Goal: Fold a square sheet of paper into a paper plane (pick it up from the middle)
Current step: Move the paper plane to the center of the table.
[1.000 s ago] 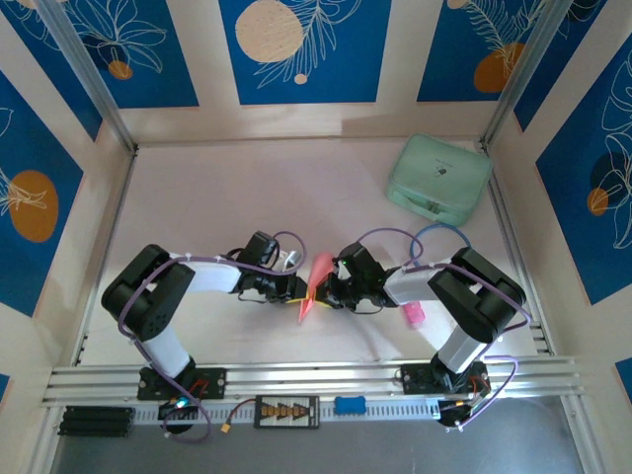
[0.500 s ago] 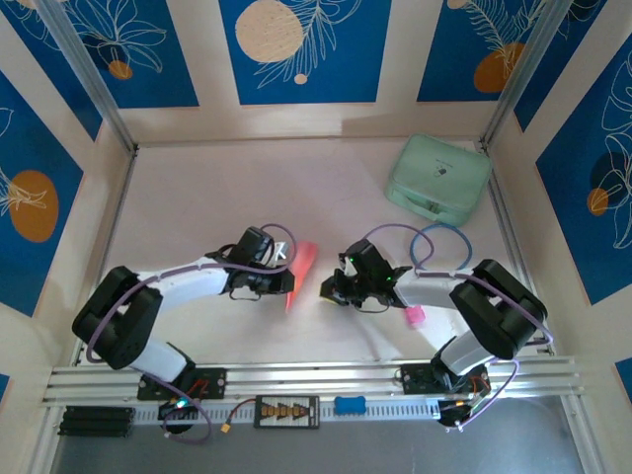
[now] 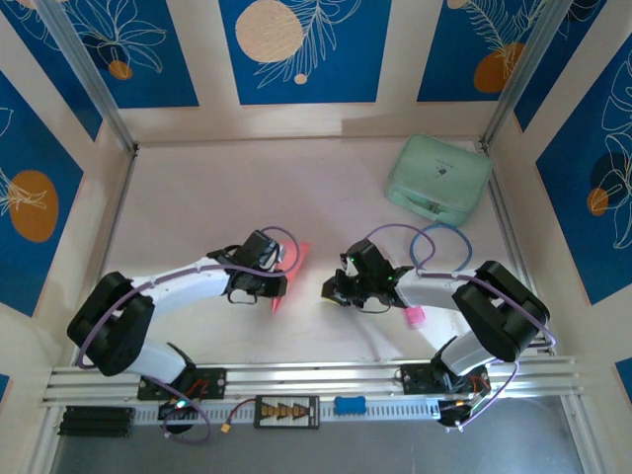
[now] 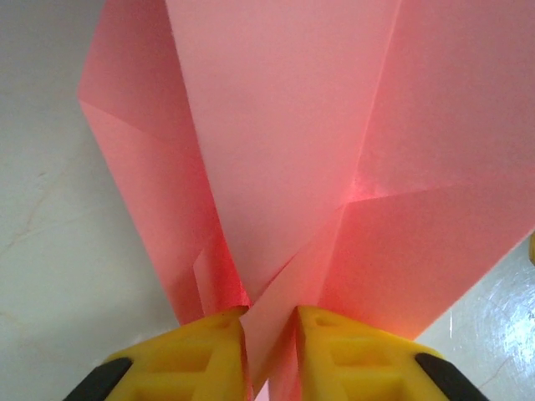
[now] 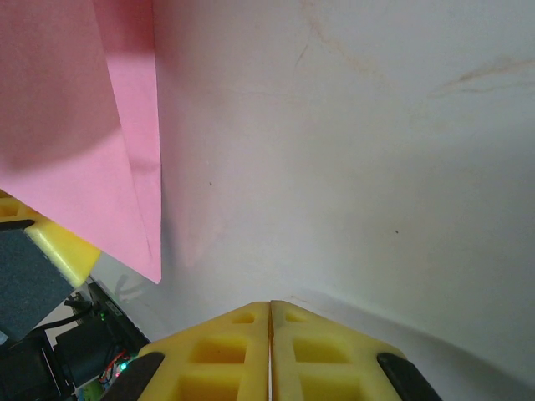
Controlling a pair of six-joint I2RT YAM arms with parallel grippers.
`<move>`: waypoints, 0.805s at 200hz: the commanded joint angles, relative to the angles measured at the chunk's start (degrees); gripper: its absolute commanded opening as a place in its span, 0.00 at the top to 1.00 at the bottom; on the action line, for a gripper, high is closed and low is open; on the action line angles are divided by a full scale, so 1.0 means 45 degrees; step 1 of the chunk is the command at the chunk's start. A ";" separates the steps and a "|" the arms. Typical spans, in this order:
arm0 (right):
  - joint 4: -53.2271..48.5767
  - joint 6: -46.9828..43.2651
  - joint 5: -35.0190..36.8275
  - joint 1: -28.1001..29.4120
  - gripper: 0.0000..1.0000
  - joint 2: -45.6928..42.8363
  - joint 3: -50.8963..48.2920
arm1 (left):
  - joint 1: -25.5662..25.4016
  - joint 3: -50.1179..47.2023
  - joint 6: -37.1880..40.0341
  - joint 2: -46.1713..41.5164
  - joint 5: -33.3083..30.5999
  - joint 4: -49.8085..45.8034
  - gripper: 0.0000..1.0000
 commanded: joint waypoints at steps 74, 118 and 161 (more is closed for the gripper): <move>-0.0225 -0.0193 0.0057 0.0138 0.90 -0.0043 0.0035 | -0.0298 0.0327 0.0266 0.0090 0.0307 -0.0096 0.69; -0.0158 -0.0186 0.0001 0.0216 0.90 0.0142 0.0155 | -0.0384 0.0363 0.0368 0.0202 0.0787 0.0139 0.66; 0.0146 -0.0150 -0.0226 0.0274 0.90 0.0478 0.0305 | -0.0480 0.0327 0.0356 -0.0047 0.0670 0.0238 0.65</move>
